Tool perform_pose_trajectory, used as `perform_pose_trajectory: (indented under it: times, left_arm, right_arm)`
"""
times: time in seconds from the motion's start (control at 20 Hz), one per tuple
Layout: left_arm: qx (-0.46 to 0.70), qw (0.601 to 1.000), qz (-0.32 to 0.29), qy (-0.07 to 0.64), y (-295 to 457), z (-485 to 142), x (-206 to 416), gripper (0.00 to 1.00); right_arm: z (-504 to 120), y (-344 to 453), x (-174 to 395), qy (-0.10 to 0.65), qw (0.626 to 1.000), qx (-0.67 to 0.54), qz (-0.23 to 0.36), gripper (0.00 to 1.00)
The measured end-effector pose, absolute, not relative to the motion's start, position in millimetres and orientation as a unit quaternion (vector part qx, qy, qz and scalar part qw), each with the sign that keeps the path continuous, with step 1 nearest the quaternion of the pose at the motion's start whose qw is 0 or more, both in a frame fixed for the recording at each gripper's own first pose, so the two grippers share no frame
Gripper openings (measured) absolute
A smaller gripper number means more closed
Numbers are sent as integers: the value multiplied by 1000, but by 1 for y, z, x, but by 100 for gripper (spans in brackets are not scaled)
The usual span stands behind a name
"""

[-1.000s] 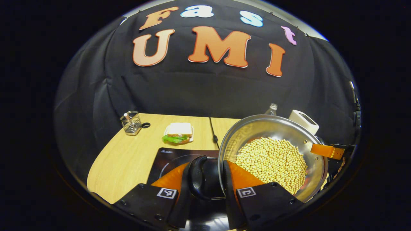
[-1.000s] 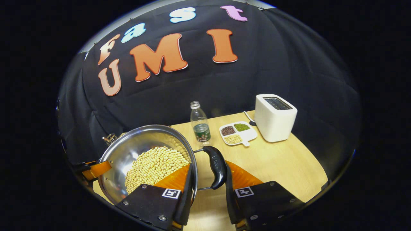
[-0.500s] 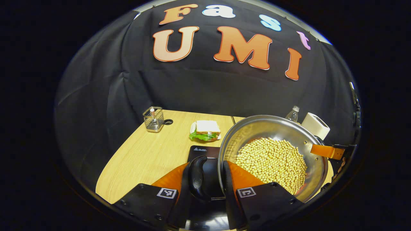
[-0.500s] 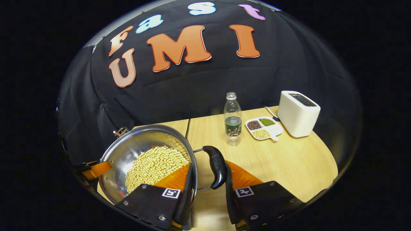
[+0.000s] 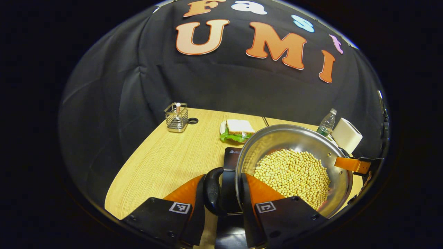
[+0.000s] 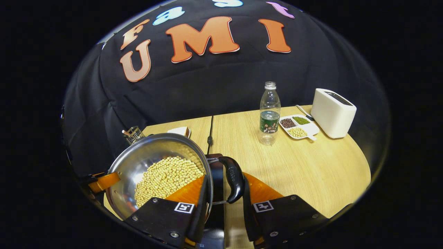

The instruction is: First push the handle of the pot to place it horizontally, then grasp the pot with both hands and set it on the induction cooktop.

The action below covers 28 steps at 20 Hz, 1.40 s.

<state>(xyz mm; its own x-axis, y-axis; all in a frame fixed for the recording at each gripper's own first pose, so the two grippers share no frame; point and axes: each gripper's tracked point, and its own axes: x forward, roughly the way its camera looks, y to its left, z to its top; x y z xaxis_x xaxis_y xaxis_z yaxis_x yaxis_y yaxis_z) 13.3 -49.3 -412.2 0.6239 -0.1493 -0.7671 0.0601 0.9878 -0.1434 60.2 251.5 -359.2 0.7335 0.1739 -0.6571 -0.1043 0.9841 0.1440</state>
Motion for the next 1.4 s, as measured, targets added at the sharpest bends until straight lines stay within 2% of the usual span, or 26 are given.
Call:
perform_pose_trajectory:
  times: [0.1,0.15,0.3,0.4,0.45,0.5,0.55,0.6,0.65,0.7,0.75,0.85,0.9,0.95,1.0,1.4]
  left_arm:
    - [-58,897,-59,434,-47,-422,15,58]
    - [-60,895,-59,438,-46,-427,14,55]
    - [-61,893,-60,443,-45,-437,17,54]
    - [-59,894,-59,439,-45,-437,19,58]
    - [-57,896,-60,437,-44,-436,17,54]
    - [-56,896,-62,436,-45,-435,16,58]
    - [-54,896,-62,437,-45,-435,15,54]
    - [-54,894,-61,440,-45,-436,15,61]
    - [-54,899,-60,431,-47,-434,19,63]
    - [-53,897,-54,435,-45,-433,17,60]
    - [-49,905,-54,418,-45,-421,19,66]
    - [-26,928,-46,369,-38,-386,30,65]
    - [-13,938,-46,343,-38,-366,34,81]
    - [-5,947,-45,319,-39,-347,38,86]
    - [-3,953,-48,298,-42,-326,41,95]
    - [-12,986,-30,164,-22,-166,47,100]
  right_arm:
    - [-366,253,58,361,928,46,73,48]
    - [-370,255,58,364,928,45,73,48]
    - [-379,261,59,371,925,44,71,48]
    - [-382,260,59,372,925,42,70,49]
    - [-383,260,58,372,925,42,70,50]
    - [-382,258,59,372,925,41,67,52]
    - [-383,258,59,373,924,41,67,53]
    - [-384,256,59,375,924,44,63,57]
    - [-376,254,63,364,928,52,65,59]
    - [-364,252,70,341,936,56,64,63]
    - [-350,249,72,325,942,58,65,64]
    - [-330,237,72,305,948,55,68,73]
    - [-319,231,72,297,951,54,69,81]
    - [-307,224,72,288,954,52,69,84]
    - [-295,215,74,276,958,49,68,91]
    - [-178,146,63,173,983,-3,63,94]
